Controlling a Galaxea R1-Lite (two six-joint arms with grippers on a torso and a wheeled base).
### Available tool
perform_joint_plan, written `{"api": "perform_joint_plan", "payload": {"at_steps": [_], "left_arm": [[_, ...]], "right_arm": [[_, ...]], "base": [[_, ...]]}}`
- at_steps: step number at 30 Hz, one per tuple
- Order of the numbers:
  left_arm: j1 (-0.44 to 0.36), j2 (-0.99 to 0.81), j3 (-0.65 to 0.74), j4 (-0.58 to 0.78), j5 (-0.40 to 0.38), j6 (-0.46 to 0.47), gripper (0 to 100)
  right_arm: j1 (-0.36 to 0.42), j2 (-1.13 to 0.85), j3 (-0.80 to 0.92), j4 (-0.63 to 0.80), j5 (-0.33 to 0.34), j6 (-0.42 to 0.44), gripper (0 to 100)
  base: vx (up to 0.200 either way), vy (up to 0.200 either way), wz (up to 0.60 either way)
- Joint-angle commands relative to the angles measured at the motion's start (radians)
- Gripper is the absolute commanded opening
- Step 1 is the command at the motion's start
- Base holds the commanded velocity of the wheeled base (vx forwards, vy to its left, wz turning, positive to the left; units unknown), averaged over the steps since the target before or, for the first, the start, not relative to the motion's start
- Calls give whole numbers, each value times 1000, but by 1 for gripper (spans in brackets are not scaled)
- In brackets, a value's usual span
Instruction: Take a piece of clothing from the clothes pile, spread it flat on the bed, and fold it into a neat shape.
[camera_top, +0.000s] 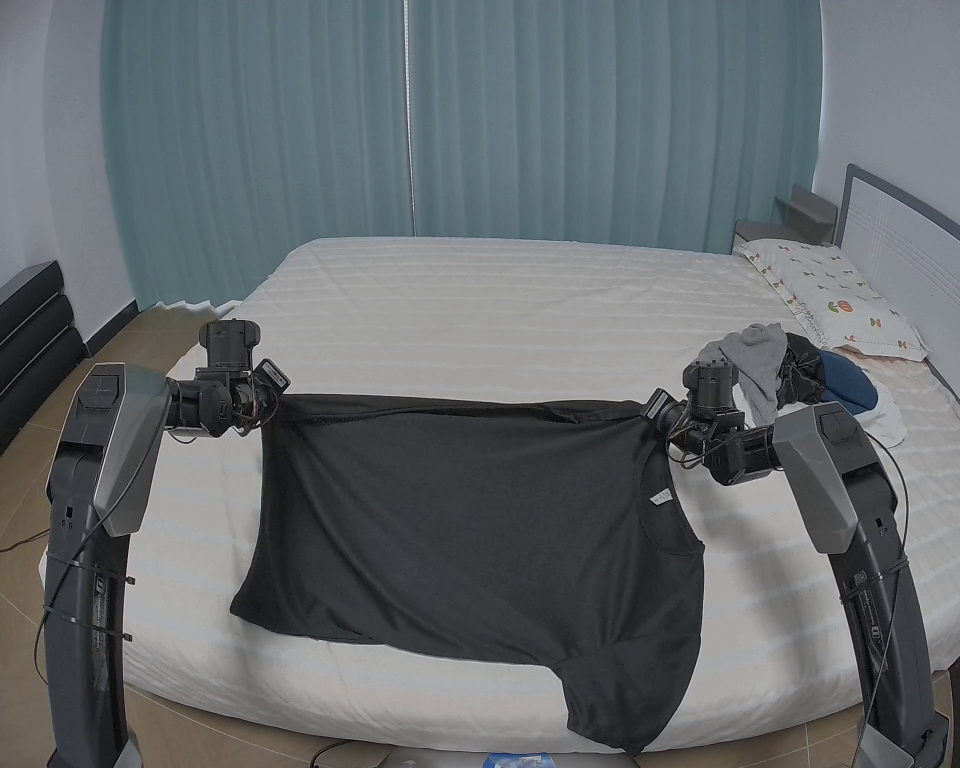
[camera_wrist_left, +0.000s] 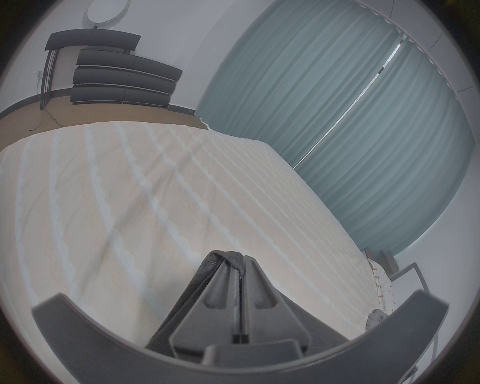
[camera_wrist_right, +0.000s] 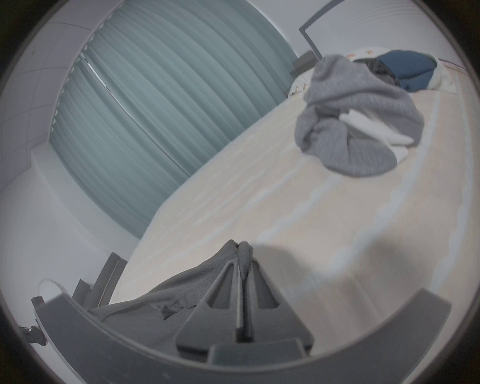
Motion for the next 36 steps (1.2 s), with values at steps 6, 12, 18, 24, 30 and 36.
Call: {"api": "perform_joint_plan", "payload": {"at_steps": [6, 12, 18, 24, 30, 36], "left_arm": [[-24, 69, -19, -9, -5, -2, 0], [-36, 103, -19, -21, -5, -2, 100], [-38, 121, -19, -22, -5, -4, 100], [-26, 82, -1, 10, 3, -5, 100], [14, -133, 220, 70, -70, -13, 100], [30, -426, 692, -65, -206, -24, 100]], "right_arm": [[-6, 18, 1, -61, -3, -38, 0], [-5, 51, 1, -61, -4, -97, 100], [6, 69, 1, -61, -7, -97, 100], [-8, -26, 86, -62, -13, -83, 100], [-32, -270, 413, -81, 19, 28, 100], [-26, -506, 904, -216, 152, 97, 100]], "base": [[0, 0, 0], [0, 0, 0], [0, 0, 0], [0, 0, 0], [0, 0, 0], [0, 0, 0]]}}
